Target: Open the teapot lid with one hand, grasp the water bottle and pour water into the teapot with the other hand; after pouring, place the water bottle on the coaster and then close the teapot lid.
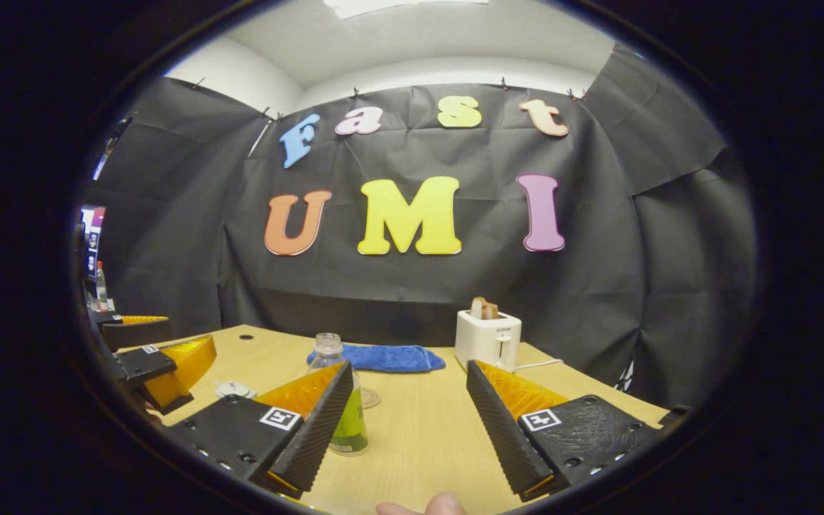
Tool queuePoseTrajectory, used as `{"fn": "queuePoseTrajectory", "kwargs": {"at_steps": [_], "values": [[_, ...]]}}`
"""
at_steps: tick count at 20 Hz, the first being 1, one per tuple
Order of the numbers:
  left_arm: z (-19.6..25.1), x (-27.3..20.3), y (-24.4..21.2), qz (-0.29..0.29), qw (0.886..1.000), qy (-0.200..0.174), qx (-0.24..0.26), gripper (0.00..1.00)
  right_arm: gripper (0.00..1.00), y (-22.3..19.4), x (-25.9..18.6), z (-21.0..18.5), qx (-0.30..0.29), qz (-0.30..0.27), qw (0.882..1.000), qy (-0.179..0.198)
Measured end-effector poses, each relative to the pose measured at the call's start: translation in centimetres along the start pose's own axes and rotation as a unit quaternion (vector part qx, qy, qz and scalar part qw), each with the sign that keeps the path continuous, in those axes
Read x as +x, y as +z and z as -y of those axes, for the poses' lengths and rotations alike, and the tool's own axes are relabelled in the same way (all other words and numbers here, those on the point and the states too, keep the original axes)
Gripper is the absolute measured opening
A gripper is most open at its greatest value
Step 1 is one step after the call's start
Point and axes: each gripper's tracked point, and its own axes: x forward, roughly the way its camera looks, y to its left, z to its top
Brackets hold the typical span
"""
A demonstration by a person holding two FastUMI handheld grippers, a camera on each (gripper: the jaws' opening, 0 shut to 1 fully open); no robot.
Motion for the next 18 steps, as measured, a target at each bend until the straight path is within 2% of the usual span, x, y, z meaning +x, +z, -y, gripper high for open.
{"fn": "queuePoseTrajectory", "kwargs": {"at_steps": [7,11,18], "values": [[0.1,0.0,-0.1,0.001,1.0,-0.002,-0.001,0.99,0.95,0.1,-0.1,-0.1,-0.003,0.002,1.0,-0.003],[-0.2,0.0,-0.1,0.005,1.0,0.005,-0.004,0.99,0.95,0.1,-0.3,-0.5,-0.001,0.0,1.0,0.009],[-1.6,-0.1,-3.7,-0.024,1.0,0.01,-0.007,0.99,0.94,-1.7,0.2,-0.3,-0.008,-0.01,1.0,0.018]]}}
